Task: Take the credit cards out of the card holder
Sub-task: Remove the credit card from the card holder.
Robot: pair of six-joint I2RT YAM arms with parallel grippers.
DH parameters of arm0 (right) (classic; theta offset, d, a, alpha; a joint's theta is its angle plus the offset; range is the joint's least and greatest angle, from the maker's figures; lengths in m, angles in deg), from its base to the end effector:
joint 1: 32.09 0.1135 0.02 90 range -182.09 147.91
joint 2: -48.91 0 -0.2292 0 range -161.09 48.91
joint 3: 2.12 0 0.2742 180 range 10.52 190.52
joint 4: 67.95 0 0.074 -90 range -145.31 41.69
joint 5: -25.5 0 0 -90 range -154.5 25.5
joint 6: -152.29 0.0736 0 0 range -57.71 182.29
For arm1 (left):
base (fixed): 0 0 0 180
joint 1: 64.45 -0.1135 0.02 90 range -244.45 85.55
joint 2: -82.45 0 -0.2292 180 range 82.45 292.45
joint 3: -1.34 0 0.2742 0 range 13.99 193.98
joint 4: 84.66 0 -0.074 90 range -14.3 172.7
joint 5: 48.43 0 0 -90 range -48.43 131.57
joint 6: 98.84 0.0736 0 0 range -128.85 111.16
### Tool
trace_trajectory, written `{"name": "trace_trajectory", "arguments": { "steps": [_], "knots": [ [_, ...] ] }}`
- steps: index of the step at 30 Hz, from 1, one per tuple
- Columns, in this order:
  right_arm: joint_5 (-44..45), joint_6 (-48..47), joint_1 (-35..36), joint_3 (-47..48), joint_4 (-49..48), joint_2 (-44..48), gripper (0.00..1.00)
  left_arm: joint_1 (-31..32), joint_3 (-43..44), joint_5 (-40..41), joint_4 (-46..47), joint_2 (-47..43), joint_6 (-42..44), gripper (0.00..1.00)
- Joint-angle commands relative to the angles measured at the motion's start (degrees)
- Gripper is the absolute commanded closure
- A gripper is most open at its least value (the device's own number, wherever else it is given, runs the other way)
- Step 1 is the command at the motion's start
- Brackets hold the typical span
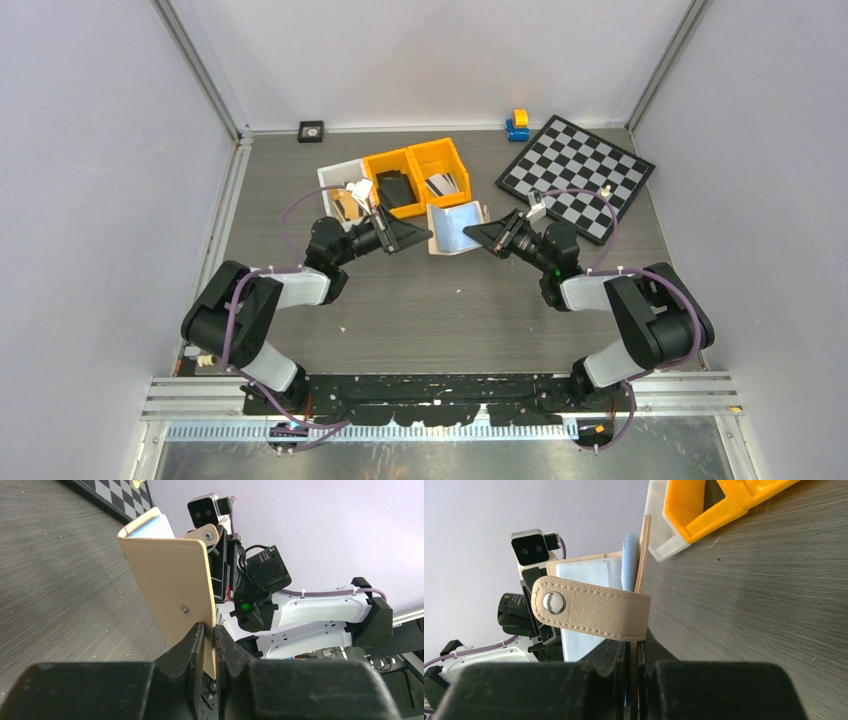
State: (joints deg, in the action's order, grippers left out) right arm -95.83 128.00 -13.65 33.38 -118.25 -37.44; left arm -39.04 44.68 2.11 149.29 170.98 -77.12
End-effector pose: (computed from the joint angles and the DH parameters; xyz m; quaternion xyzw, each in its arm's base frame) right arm 0.2871 0.1361 0.1283 0.1002 0.7029 0.5964 0.3744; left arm 0.2840 -0.1867 0.1680 0.0146 0.6641 -0.6715 0.3284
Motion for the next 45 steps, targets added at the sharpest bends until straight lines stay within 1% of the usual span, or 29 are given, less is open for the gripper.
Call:
{"name": "trace_trajectory", "arguments": {
  "steps": [1,3,4,6,7,8,9,10,12,18,20,23,25,27,31,37,43,45],
  "knots": [
    [0.65,-2.95,0.93,2.55,1.55,2.80,0.96,-0.18,0.96,-0.72,-0.15,0.24,1.25,0.90],
    [1.55,-4.36,1.23,2.83,4.15,3.61,0.78,-0.18,1.83,-0.17,-5.49,-0.58,3.82,0.92],
    [2.25,-5.23,1.31,3.07,7.11,4.34,0.68,-0.18,2.82,0.25,-10.03,-0.96,5.53,0.92],
    [4.73,-7.99,1.42,4.57,16.45,5.73,0.53,-0.18,5.56,1.65,-24.93,-1.43,10.52,0.94],
    [6.63,-10.35,1.43,5.57,21.52,6.34,0.45,-0.18,7.12,2.59,-30.85,-1.38,13.06,0.94],
    [9.49,-11.68,1.41,6.30,25.48,7.00,0.39,-0.18,8.54,3.68,-35.70,-0.90,15.34,0.94],
    [11.58,-12.56,1.41,6.59,28.38,7.63,0.34,-0.18,9.64,4.15,-38.18,-0.21,17.11,0.95],
    [13.44,-13.40,1.38,7.04,31.27,8.13,0.31,-0.17,10.32,4.33,-39.59,0.51,17.75,0.95],
    [17.20,-14.98,1.38,8.32,37.56,9.26,0.29,-0.18,11.79,4.48,-41.63,2.15,18.77,0.96],
    [30.55,-18.88,1.41,10.51,52.70,16.98,0.24,-0.21,15.88,5.36,-49.92,6.50,23.05,0.98],
    [35.46,-19.48,1.40,10.52,55.53,20.32,0.22,-0.05,17.03,5.97,-52.57,7.16,24.36,0.98],
    [37.87,-20.42,1.37,9.22,55.87,25.04,0.19,0.37,18.44,6.53,-55.90,7.82,25.84,0.99],
    [36.18,-21.12,1.42,8.01,53.79,26.78,0.18,1.07,19.38,6.95,-57.58,8.29,26.72,0.99],
    [32.55,-21.49,1.42,6.98,50.38,26.73,0.18,1.73,20.26,7.57,-59.21,8.68,27.63,0.99],
    [23.55,-21.13,1.40,8.21,46.83,21.75,0.22,2.32,20.96,7.98,-60.26,8.86,28.35,0.99],
    [14.60,-18.45,2.00,10.55,41.48,11.38,0.34,2.45,20.35,7.77,-59.16,7.90,28.02,0.99],
    [10.11,-17.54,4.49,14.44,40.23,1.78,0.48,2.45,20.25,7.32,-58.28,8.38,27.70,0.98],
    [9.45,-17.54,5.15,15.53,40.34,-0.58,0.55,2.45,20.37,7.15,-58.16,8.70,27.67,0.98]
  ]
}}
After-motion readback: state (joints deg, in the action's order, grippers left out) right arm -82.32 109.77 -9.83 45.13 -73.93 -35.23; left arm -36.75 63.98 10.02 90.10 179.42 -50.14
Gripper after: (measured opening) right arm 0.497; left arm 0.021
